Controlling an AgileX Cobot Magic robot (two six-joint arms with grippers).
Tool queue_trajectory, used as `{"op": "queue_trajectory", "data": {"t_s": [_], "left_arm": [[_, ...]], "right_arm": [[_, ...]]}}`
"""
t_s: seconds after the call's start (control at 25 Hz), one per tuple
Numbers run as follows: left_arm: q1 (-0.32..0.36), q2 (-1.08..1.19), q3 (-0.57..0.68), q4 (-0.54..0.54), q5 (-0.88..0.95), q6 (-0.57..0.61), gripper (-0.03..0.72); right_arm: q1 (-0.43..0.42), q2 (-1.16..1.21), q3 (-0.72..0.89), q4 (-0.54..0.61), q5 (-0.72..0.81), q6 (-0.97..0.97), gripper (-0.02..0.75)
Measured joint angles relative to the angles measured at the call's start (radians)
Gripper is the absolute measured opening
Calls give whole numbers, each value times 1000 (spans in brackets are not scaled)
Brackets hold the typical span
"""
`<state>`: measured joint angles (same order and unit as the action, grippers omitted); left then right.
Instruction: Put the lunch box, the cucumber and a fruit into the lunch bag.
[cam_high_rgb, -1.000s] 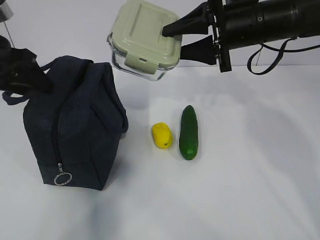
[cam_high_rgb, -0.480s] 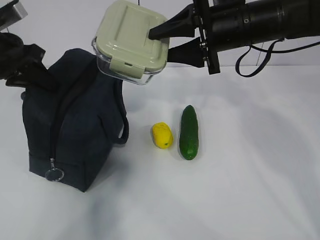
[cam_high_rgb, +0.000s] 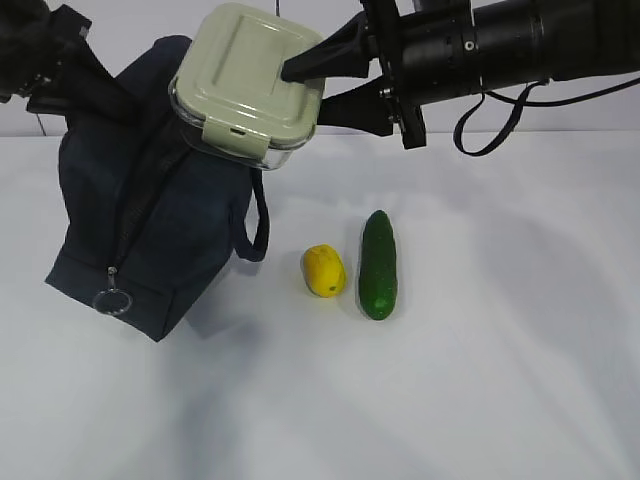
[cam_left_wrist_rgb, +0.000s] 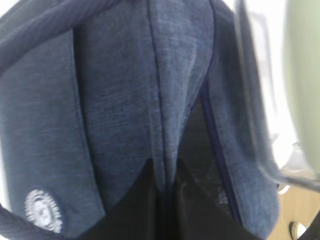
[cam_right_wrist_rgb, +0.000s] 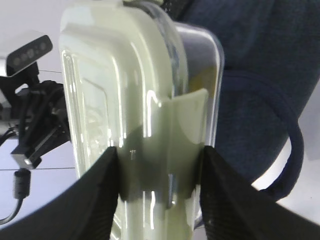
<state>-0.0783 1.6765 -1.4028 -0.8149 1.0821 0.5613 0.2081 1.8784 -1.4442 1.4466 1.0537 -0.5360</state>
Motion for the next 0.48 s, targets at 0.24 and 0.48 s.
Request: {"op": "queue_trajectory", "data": {"t_s": [0.24, 0.48], "left_arm": [[-14, 0, -47, 0, 12, 0, -1], [-14, -30, -53, -17, 18, 7, -1]], "right_arm": [[5, 25, 0, 0, 2, 0, 353], [5, 109, 0, 2, 17, 0, 353]]}}
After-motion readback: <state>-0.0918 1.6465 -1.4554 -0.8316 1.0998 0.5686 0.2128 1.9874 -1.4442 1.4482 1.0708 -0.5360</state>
